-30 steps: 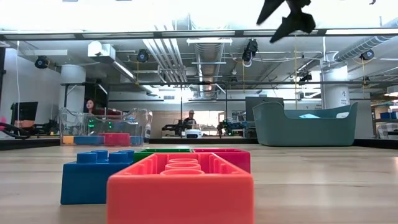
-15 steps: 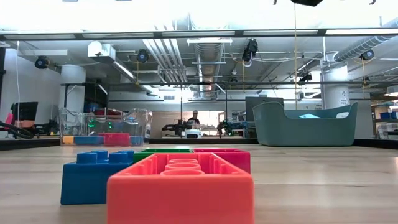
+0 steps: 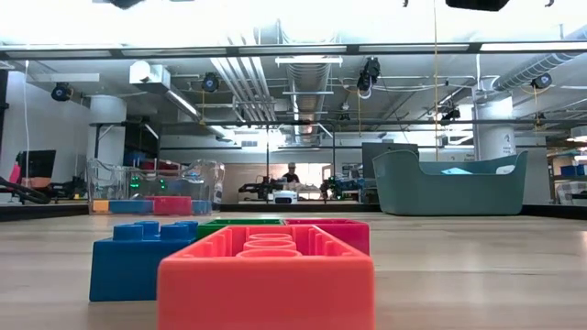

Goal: Sort blocks by size
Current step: Put the small blue game piece into the transparent bin

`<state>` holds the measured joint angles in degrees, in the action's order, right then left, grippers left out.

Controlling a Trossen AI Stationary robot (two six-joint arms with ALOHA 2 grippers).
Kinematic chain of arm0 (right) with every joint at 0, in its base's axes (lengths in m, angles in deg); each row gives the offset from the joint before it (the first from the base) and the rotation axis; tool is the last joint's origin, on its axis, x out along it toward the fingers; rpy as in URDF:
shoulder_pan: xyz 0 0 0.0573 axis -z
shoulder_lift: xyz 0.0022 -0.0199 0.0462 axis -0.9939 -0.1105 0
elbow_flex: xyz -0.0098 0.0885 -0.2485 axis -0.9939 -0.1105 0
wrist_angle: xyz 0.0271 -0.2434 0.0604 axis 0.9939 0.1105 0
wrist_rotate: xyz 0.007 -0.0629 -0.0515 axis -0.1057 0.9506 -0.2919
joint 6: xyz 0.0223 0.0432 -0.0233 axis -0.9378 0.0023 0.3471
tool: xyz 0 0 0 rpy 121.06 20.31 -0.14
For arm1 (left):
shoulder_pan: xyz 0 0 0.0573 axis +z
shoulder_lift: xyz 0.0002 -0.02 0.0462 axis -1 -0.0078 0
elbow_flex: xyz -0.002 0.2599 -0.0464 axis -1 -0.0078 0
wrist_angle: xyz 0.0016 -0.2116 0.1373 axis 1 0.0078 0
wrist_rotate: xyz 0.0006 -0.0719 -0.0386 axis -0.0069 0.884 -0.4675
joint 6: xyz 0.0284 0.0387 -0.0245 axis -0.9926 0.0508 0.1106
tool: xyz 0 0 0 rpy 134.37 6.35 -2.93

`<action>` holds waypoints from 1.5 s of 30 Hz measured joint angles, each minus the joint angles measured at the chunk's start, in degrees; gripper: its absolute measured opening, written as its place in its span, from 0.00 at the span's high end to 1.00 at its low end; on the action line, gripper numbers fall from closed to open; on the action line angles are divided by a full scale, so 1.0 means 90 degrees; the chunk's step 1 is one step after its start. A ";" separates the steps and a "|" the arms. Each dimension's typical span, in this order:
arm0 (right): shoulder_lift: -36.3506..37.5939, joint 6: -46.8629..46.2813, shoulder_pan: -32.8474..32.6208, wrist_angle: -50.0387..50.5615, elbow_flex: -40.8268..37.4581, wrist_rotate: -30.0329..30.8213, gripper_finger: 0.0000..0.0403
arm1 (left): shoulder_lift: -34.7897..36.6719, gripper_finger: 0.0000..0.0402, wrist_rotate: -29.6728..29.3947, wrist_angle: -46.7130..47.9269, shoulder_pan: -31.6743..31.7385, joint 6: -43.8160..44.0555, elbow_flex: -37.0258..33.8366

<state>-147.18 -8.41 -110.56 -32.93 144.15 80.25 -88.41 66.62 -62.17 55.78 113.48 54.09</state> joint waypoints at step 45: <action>-0.0135 0.0007 -0.0025 -0.0022 -0.0017 0.0556 0.97 | -0.4193 0.24 -0.0004 -0.0895 -0.0575 0.0263 0.0752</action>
<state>-148.39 -8.35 -110.79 -33.13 143.99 85.25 -126.14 66.59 -70.23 50.60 115.85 60.85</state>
